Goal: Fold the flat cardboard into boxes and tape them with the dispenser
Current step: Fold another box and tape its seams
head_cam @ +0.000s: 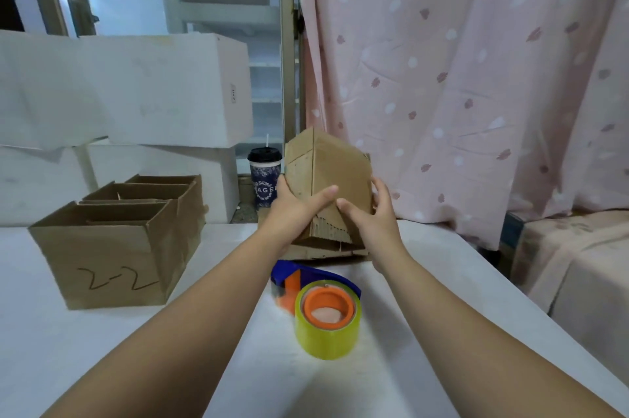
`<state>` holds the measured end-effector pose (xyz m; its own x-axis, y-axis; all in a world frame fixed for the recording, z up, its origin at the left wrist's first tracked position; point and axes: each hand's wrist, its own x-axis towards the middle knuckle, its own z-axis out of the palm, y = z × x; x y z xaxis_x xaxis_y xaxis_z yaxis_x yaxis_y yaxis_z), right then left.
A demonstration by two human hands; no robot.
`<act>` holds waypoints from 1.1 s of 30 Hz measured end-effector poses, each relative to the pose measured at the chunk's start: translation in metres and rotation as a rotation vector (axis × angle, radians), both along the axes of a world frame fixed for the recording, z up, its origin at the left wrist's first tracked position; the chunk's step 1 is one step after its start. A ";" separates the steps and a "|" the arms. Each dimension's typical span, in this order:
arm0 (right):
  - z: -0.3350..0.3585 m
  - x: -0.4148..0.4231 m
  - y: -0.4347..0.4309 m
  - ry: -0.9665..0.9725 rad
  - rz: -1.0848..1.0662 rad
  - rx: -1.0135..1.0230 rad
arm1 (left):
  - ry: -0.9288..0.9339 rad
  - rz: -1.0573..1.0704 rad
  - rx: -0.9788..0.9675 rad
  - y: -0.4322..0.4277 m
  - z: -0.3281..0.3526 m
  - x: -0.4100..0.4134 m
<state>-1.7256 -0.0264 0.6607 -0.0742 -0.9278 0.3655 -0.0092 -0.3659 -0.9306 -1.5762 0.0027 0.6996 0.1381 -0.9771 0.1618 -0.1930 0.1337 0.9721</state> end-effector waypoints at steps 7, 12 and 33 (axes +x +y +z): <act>0.032 0.014 0.061 -0.129 0.106 -0.161 | 0.250 -0.274 -0.189 0.068 -0.004 0.065; 0.009 0.037 0.107 0.028 0.363 -0.293 | 0.378 -0.338 -0.126 0.121 -0.053 0.108; -0.034 0.102 0.149 0.442 0.531 -0.211 | 0.184 0.183 -0.404 0.186 -0.083 0.151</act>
<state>-1.6235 0.1229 0.6271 0.5629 -0.7040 0.4331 -0.1393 -0.5973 -0.7899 -1.4249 0.1891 0.6169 0.3637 -0.7981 0.4804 -0.0777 0.4879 0.8694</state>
